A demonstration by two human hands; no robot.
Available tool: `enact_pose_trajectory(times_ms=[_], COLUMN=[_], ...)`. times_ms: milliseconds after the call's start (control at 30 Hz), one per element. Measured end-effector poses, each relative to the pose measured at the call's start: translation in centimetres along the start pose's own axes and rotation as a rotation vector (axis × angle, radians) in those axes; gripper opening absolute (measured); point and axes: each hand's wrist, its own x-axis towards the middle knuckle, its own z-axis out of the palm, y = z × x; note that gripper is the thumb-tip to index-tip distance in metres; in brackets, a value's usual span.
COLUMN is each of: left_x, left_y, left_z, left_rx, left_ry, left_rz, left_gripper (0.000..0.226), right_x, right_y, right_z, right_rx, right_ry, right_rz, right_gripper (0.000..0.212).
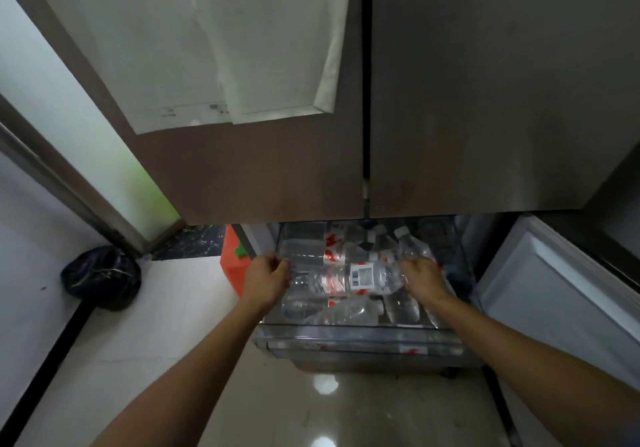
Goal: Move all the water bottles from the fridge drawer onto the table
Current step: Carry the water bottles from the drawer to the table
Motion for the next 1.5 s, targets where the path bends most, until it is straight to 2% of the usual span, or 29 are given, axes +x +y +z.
enact_pose_trajectory(times_ms=[67, 167, 267, 400, 467, 533, 600, 700, 767, 867, 967, 1167, 1267, 1367, 1500], left_x=[1.4, 3.0, 3.9, 5.5, 6.4, 7.3, 8.0, 8.2, 7.7, 6.9, 5.8, 3.3, 1.9, -1.0, -6.6], left_y=[0.8, 1.7, 3.1, 3.7, 3.6, 3.7, 4.0, 4.3, 4.2, 3.7, 3.6, 4.7, 5.6, 6.3, 6.2], left_z=[1.4, 4.4, 8.0, 12.0, 13.3, 14.1, 14.7, 15.2, 15.0, 14.1, 12.2, 6.7, 2.9, -0.9, -5.0], left_rx=[0.133, 0.404, 0.654, 0.889, 0.966, 1.067, 1.212, 1.275, 1.266, 1.229, 1.206, 1.196, 1.213, 1.092, 0.96], left_ry=[-0.035, -0.1, -0.227, -0.402, -0.443, -0.469, -0.458, -0.45, -0.461, -0.41, -0.388, -0.28, -0.09, 0.132, 0.331], left_rz=[0.081, 0.235, 0.391, 0.514, 0.547, 0.61, 0.677, 0.744, 0.838, 0.966, 1.041, 1.1, 1.018, 0.902, 0.793], left_gripper=[0.018, 0.016, 0.016, 0.033, 0.035, 0.048, 0.059, 0.047, 0.041, 0.048, 0.056, 0.032, 0.024, 0.027, 0.029], right_x=[-0.6, -1.3, -2.1, -3.8, -4.3, -4.3, -4.2, -4.1, -4.2, -4.8, -5.7, -6.5, -7.1, -8.1, -10.0], right_y=[0.8, 2.2, 3.1, 3.7, 4.1, 4.1, 3.7, 3.2, 3.0, 2.5, 1.5, -1.9, -4.1, -6.9, -11.7], right_z=[-2.6, -6.2, -8.8, -10.1, -9.8, -9.4, -9.0, -8.5, -8.0, -7.4, -6.9, -6.8, -6.6, -7.1, -8.0], right_rx=[-0.024, -0.077, -0.113, -0.132, -0.142, -0.207, -0.267, -0.289, -0.22, -0.135, -0.167, -0.385, -0.472, -0.579, -0.558], right_ry=[0.038, 0.073, 0.113, 0.146, 0.17, 0.207, 0.245, 0.289, 0.317, 0.361, 0.374, 0.325, 0.293, 0.323, 0.383], right_rz=[-0.052, -0.036, -0.025, 0.0, 0.039, 0.06, 0.106, 0.181, 0.196, 0.169, 0.112, -0.074, -0.188, -0.318, -0.495], right_gripper=[0.031, 0.025, 0.023, 0.019, 0.015, 0.012, 0.018, 0.036, 0.038, 0.033, 0.028, 0.025, 0.024, 0.025, 0.028])
